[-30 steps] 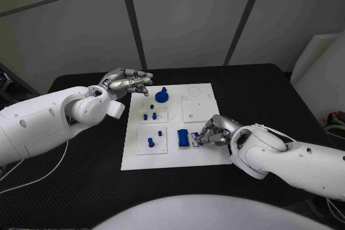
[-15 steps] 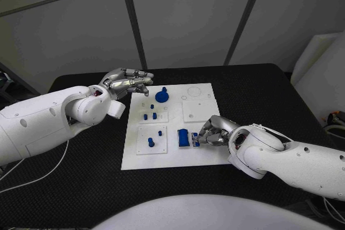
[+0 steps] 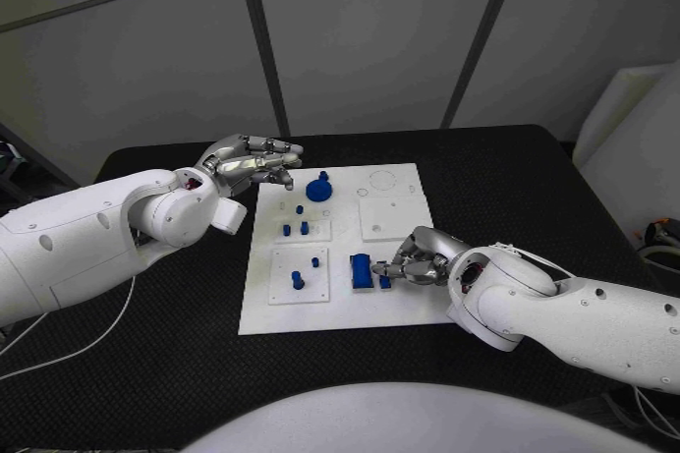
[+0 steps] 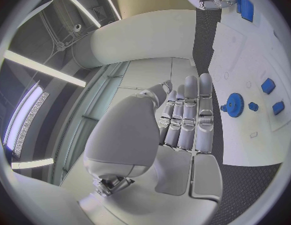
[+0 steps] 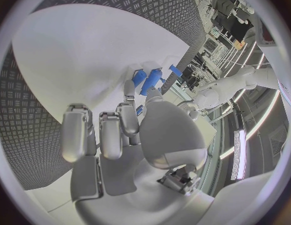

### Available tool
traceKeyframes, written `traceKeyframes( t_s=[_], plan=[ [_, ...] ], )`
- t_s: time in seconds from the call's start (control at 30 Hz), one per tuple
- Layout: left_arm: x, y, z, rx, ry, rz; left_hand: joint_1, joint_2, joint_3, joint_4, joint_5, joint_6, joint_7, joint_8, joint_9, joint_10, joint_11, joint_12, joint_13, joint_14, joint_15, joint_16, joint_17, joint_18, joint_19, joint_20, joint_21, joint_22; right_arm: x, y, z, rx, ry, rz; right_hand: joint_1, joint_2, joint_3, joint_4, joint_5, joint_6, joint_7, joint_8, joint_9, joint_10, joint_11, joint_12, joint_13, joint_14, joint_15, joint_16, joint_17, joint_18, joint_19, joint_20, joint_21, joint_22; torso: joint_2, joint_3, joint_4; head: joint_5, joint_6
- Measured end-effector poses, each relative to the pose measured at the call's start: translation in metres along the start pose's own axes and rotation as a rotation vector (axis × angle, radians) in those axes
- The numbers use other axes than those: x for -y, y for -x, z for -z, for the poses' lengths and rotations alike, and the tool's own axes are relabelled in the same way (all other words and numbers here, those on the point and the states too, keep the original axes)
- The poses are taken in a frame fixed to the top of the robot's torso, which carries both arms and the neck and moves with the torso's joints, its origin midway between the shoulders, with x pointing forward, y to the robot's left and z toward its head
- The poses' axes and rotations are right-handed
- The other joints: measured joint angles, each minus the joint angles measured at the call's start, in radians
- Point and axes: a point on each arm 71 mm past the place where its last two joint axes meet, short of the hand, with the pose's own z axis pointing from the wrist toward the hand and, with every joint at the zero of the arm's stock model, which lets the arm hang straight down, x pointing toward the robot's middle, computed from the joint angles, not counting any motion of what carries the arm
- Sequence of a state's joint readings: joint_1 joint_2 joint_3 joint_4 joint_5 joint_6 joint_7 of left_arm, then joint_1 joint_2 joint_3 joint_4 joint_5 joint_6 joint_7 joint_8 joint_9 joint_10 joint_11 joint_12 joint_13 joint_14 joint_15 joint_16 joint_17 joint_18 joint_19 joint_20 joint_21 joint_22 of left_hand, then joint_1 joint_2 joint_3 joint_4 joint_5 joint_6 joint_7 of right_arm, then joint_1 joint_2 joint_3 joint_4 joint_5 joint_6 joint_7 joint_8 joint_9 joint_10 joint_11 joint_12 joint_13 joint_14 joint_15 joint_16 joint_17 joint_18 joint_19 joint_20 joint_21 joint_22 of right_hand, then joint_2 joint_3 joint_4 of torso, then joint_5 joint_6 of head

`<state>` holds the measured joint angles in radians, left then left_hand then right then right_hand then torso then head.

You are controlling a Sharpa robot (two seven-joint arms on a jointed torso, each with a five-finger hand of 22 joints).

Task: Assemble the parts on the task board

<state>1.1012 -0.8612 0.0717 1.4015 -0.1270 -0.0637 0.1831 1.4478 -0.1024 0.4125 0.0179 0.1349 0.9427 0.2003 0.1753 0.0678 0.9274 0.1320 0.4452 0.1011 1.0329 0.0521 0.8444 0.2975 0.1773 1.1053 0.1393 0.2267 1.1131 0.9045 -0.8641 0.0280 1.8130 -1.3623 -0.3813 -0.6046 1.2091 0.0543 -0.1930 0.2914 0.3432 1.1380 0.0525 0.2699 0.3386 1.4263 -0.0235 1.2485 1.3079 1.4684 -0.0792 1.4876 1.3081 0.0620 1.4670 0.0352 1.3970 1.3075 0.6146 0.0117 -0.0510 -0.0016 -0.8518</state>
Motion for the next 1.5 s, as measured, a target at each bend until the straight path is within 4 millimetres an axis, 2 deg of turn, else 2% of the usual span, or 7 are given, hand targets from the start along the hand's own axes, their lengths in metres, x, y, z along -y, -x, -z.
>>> traceKeyframes(
  t_s=[0.3, 0.47, 0.7, 1.2, 1.3, 1.5],
  plan=[
    [0.000, 0.000, 0.000, -0.002, 0.003, 0.000, 0.000, 0.000, 0.000, 0.000, 0.000, -0.003, 0.003, 0.000, 0.000, -0.003, 0.003, 0.000, -0.001, 0.000, 0.000, 0.000, -0.001, 0.000, -0.003, -0.003, 0.000, 0.000, 0.000, 0.000, 0.001, 0.001, 0.002, -0.003, 0.002, -0.002, -0.007, -0.008, -0.008, -0.007, 0.000, 0.000, 0.005, 0.001, -0.001, 0.000, 0.001, 0.000, 0.000, 0.000, 0.000, 0.000, 0.000, 0.000, 0.000, 0.000, 0.000, 0.0001, 0.0001, 0.000, -0.003],
    [0.000, 0.000, 0.000, -0.003, 0.004, 0.000, 0.000, 0.000, 0.000, 0.000, 0.000, -0.003, 0.003, 0.000, 0.000, -0.003, 0.003, 0.000, -0.001, 0.000, 0.000, 0.000, -0.001, 0.000, -0.003, -0.003, 0.000, 0.000, 0.003, 0.002, 0.005, 0.003, 0.009, -0.001, 0.056, -0.023, -0.013, -0.028, -0.049, -0.011, 0.002, 0.005, 0.015, 0.001, -0.001, 0.000, 0.004, 0.000, 0.000, 0.000, 0.000, 0.000, 0.000, 0.000, 0.000, 0.000, -0.001, 0.0008, -0.0002, 0.001, -0.004],
    [-0.001, 0.000, 0.000, -0.003, 0.006, -0.001, 0.000, 0.000, 0.000, 0.000, 0.000, -0.003, 0.003, 0.000, 0.000, -0.003, 0.003, 0.000, -0.001, 0.000, 0.000, 0.000, -0.001, 0.000, -0.003, -0.003, 0.000, 0.000, 0.007, 0.005, 0.010, -0.007, 0.037, 0.015, 0.105, -0.027, -0.020, -0.049, -0.116, -0.021, 0.004, 0.009, 0.024, -0.004, 0.004, 0.000, 0.004, 0.000, 0.001, 0.000, 0.000, 0.000, 0.000, 0.000, 0.000, 0.000, -0.002, 0.0008, -0.0016, 0.002, -0.002],
    [-0.001, 0.000, -0.001, -0.004, 0.008, -0.001, 0.000, 0.000, 0.000, 0.000, 0.000, -0.003, 0.003, 0.000, 0.000, -0.003, 0.003, 0.000, -0.001, -0.001, 0.001, 0.000, -0.001, 0.000, -0.003, -0.003, 0.000, 0.000, 0.007, 0.003, 0.010, -0.041, 0.072, 0.048, 0.122, -0.016, -0.019, -0.056, -0.117, -0.021, 0.004, 0.009, 0.028, -0.008, 0.008, -0.003, 0.004, 0.000, 0.001, 0.000, 0.000, 0.000, 0.000, 0.000, 0.000, 0.000, -0.001, 0.0008, -0.0002, -0.002, 0.001],
    [-0.001, 0.000, -0.001, -0.005, 0.008, -0.001, 0.000, 0.000, 0.000, 0.000, 0.000, -0.003, 0.003, 0.000, 0.000, -0.003, 0.003, 0.000, -0.002, -0.004, 0.003, 0.000, -0.003, 0.000, -0.003, -0.003, 0.000, 0.000, 0.006, 0.002, 0.008, -0.045, 0.073, 0.052, 0.130, -0.018, -0.017, -0.057, -0.117, -0.021, 0.004, 0.011, 0.029, -0.010, 0.010, -0.003, 0.004, 0.000, 0.001, 0.000, 0.000, 0.000, 0.000, 0.000, 0.000, 0.000, 0.000, 0.0008, -0.0002, -0.002, 0.000],
    [-0.001, 0.000, -0.001, -0.006, 0.008, -0.001, 0.000, 0.000, 0.000, 0.000, 0.000, -0.003, 0.003, 0.000, 0.000, -0.003, 0.003, 0.000, -0.002, -0.004, 0.003, 0.000, -0.003, 0.000, -0.003, -0.003, 0.000, 0.000, 0.010, 0.003, 0.003, -0.043, 0.060, 0.060, 0.140, -0.008, -0.015, -0.060, -0.117, -0.021, 0.004, 0.013, 0.032, -0.010, 0.010, -0.002, 0.004, -0.002, 0.003, 0.000, 0.000, 0.000, 0.000, 0.000, 0.000, 0.000, 0.001, 0.0008, -0.0002, -0.001, -0.003]
  ],
)
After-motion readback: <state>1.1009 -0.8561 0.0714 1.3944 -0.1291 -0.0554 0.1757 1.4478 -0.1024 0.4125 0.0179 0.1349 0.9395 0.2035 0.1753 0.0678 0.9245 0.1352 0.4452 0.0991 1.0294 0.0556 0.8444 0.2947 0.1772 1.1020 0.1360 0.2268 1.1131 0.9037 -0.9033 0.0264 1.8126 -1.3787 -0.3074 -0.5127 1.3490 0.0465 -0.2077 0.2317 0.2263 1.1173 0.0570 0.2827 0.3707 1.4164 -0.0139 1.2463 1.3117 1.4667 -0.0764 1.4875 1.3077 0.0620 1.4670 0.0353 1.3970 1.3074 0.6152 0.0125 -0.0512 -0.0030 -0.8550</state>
